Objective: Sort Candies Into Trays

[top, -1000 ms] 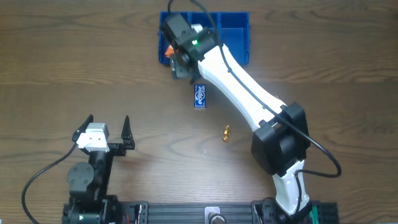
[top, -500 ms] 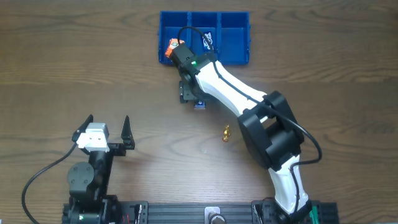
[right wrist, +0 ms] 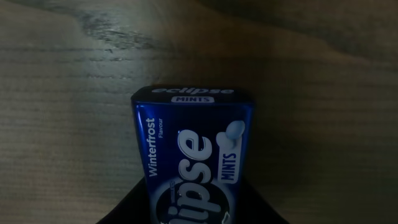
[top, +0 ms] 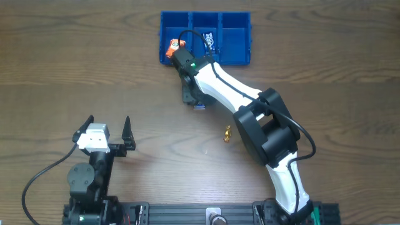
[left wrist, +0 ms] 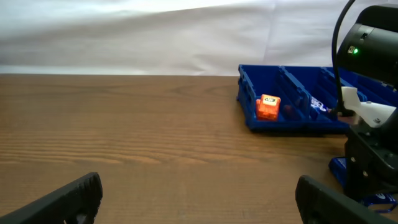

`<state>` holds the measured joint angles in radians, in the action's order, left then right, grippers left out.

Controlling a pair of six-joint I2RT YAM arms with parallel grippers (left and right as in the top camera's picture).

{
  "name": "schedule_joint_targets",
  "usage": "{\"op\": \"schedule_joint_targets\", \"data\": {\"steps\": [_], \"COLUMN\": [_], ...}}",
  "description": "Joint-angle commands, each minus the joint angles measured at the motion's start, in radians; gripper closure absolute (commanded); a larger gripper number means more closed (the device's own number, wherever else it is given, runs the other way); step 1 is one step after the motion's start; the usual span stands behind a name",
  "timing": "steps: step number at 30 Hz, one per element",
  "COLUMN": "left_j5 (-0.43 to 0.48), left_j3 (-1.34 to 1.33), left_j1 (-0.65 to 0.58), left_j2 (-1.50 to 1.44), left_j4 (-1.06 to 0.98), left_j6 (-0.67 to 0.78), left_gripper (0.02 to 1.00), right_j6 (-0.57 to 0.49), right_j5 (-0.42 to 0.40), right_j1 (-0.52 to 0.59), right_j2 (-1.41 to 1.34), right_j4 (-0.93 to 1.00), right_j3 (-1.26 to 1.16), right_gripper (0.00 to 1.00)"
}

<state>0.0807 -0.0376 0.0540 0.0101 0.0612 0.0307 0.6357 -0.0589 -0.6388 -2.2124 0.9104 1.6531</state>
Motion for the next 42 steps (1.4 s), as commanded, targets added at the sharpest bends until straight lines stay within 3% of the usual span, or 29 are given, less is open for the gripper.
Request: {"op": "schedule_joint_targets", "data": {"steps": [1,5,9,12,14,20,27,35,40,42], "left_j5": [0.014,0.014,0.014,0.014,0.014,0.014,0.014,0.014,0.014,0.014], "left_j3": [0.031,0.031,0.031,0.031,0.031,0.031,0.031,0.031,0.031,0.031], "left_j1": [-0.004,-0.004,-0.004,-0.004,-0.004,-0.004,-0.004,-0.004,-0.004,-0.004], "left_j2": [-0.006,-0.006,-0.006,-0.006,-0.006,-0.006,-0.006,-0.006,-0.006,-0.006], "left_j4": [0.012,0.012,0.012,0.012,0.012,0.012,0.012,0.012,0.012,0.012], "left_j6": [0.011,0.011,0.011,0.011,0.011,0.011,0.011,0.011,0.011,0.011], "left_gripper": [0.02,0.02,0.023,0.025,0.02,0.023,0.02,0.02,0.02,0.02], "right_j6": [0.019,0.018,0.005,-0.086,-0.166,-0.262,-0.267,-0.267,-0.267,-0.267], "right_j5": [-0.005,-0.029,-0.157,-0.256,-0.255,-0.254,-0.169,-0.164,-0.164,-0.164], "right_j1": [-0.007,-0.014,-0.006,0.036,0.068,0.144,0.19,0.19,0.187,0.187], "right_j2": [0.003,0.181,0.345,0.332,0.29,0.107,-0.052,-0.088,-0.088,-0.088], "right_j4": [0.001,0.003,0.047,0.075,0.05,-0.011,-0.132,-0.168,-0.168,-0.17], "right_j3": [-0.004,-0.002,0.065,0.226,0.311,0.525,0.528,0.528,0.528,0.528], "right_gripper": [0.785,0.822,0.822,0.827,0.829,0.838,0.833,0.807,0.741,0.606]}}
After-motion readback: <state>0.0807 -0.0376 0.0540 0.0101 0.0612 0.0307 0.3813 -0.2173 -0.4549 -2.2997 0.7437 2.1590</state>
